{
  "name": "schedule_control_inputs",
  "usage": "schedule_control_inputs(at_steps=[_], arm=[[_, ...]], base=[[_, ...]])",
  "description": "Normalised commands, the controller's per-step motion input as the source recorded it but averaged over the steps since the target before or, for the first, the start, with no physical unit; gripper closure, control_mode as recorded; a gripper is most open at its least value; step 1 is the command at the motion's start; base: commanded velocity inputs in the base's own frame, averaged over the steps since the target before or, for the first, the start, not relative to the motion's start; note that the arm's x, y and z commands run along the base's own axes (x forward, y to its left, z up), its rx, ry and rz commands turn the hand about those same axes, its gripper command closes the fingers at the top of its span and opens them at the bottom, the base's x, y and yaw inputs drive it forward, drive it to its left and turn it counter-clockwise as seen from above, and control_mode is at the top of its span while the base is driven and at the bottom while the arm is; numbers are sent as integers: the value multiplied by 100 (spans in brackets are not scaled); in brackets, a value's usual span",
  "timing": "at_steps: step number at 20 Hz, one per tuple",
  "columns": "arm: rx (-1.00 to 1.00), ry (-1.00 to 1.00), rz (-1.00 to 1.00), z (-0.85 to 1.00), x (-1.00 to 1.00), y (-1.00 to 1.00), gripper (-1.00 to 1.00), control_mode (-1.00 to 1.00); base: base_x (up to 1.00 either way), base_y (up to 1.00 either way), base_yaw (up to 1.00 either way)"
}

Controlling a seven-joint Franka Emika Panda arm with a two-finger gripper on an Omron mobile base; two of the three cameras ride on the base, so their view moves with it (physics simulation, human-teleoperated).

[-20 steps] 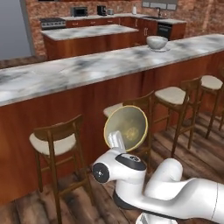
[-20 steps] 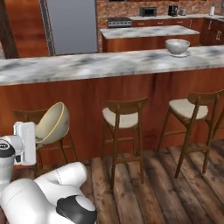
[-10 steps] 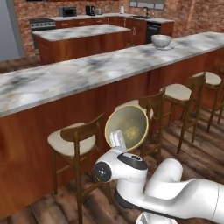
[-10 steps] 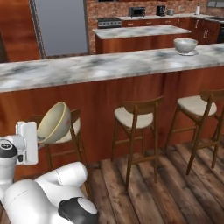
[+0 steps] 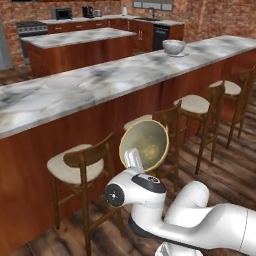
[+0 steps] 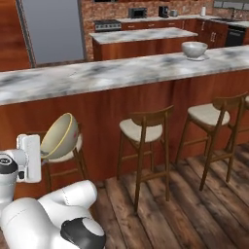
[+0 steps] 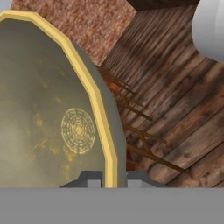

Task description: Move the bowls from the cabinet to the plates on the dining table.

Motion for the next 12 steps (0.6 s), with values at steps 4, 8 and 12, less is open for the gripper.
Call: schedule_control_inputs(at_steps=[4,8,12], arm=[[0,0,0,0,0,0,100,100],[0,0,0,0,0,0,100,100],[0,0,0,0,0,0,100,100]], base=[[16,28,-21],[13,53,-20],[22,57,-17]])
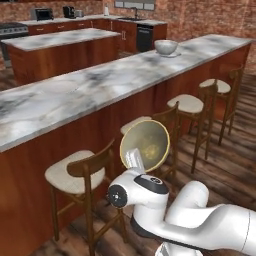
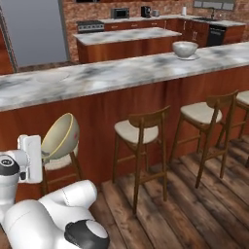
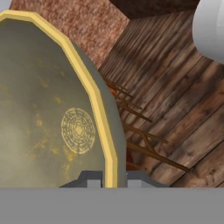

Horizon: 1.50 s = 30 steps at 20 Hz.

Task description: Move the bowls from the cabinet to the plates on the dining table.

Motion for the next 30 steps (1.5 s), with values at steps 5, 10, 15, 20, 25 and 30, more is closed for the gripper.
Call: schedule_control_inputs(at_steps=[5,10,15,20,25,30], arm=[[0,0,0,0,0,0,100,100],[0,0,0,0,0,0,100,100],[0,0,0,0,0,0,100,100],[0,0,0,0,0,0,100,100],[0,0,0,0,0,0,100,100],[0,0,0,0,0,0,100,100]], base=[[19,55,-16],[30,40,-15],[19,37,-13],[2,26,-9],[0,7,-1],[-4,0,0]])
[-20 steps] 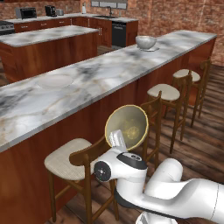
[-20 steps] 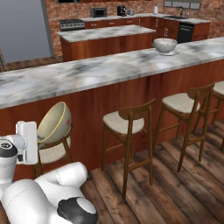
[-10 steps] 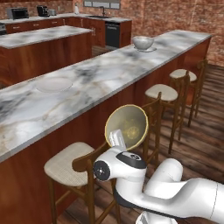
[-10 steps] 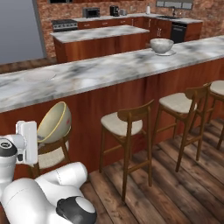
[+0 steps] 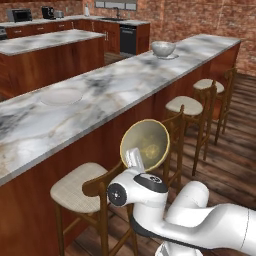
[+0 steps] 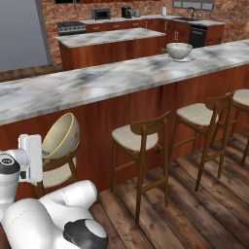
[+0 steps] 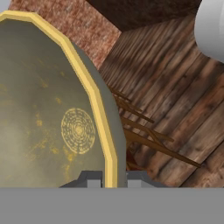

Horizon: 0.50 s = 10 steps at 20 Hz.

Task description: Move the bowls from the cabinet to the plates on the dining table.

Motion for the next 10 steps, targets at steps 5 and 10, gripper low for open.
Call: schedule_control_inputs(at_steps=[5,10], arm=[[0,0,0,0,0,0,100,100],[4,-2,0,15,-21,0,100,-100]], base=[[0,0,0],[-1,0,0]])
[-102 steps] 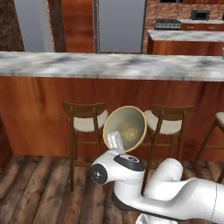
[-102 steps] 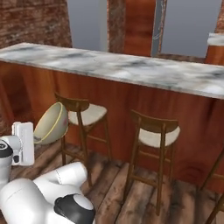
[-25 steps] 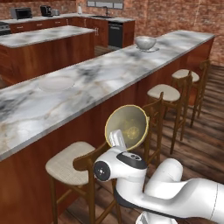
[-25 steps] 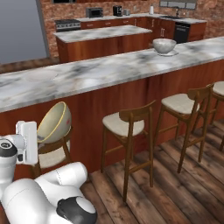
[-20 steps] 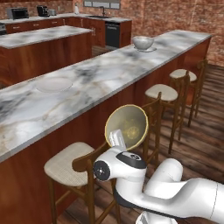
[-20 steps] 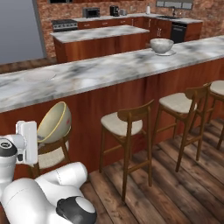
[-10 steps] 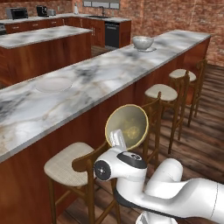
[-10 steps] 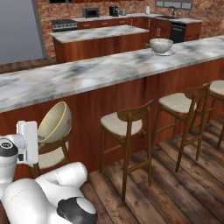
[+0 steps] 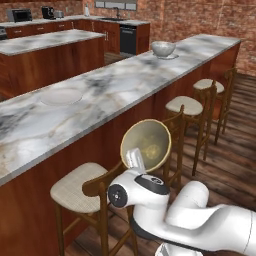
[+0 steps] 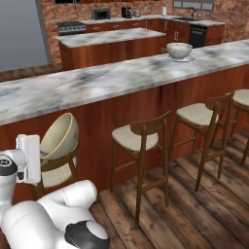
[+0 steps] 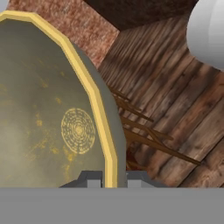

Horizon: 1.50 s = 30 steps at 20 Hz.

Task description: Move the bowls from the cabinet to the plates on the dining table.

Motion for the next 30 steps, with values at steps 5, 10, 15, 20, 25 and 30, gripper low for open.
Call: schedule_control_inputs(at_steps=[5,10,15,20,25,30], arm=[[15,-2,0,64,-39,0,100,-100],[21,0,0,68,-19,0,100,-100],[21,0,1,63,0,0,100,-100],[18,0,6,48,0,3,100,-100],[10,0,12,23,1,20,100,-100],[2,0,17,7,9,23,100,-100]], base=[[0,0,0],[0,0,0],[0,0,0],[0,0,0],[0,0,0],[0,0,0]])
